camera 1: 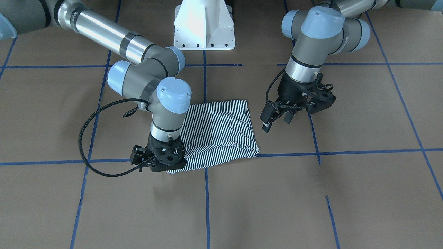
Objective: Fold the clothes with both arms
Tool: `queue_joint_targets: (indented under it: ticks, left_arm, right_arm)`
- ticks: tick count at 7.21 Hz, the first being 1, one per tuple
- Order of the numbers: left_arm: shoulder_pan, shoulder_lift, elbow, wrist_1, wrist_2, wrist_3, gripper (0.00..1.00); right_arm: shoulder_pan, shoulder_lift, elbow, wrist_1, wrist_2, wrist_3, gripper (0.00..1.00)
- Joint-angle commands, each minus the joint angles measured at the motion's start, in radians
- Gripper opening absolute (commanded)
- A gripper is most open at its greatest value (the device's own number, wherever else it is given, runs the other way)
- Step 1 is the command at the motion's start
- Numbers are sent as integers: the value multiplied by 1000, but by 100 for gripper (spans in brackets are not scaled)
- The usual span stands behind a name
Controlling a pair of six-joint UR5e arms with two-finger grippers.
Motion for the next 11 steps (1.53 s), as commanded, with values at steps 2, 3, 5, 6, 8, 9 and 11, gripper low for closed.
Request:
queue_joint_targets:
  ticks: [2,3,5,6,8,9,11]
  left_arm:
    - [-38,8,-29,10,-21,116,100]
    - [-102,67,-69,12,-98,199,100]
    - [-286,184,-115,51,-194,550,100]
    - [-414,193,-111,167,-261,818,100]
    - [-591,276,-111,269,-332,1305,100]
    - [-651,330,-100,268,-338,1495,100]
    - [-661,364,-79,229,-414,1497,100]
  right_arm:
    - [170,-123,103,11,178,-185,100]
    - [252,-236,233,2,246,-284,100]
    - [435,-436,402,-31,399,-484,100]
    - [534,-532,477,-70,458,-518,100]
    - [752,-663,481,-104,678,-796,100]
    - [834,-738,496,-133,732,-870,100]
    - [853,-840,575,-92,721,-862,100]
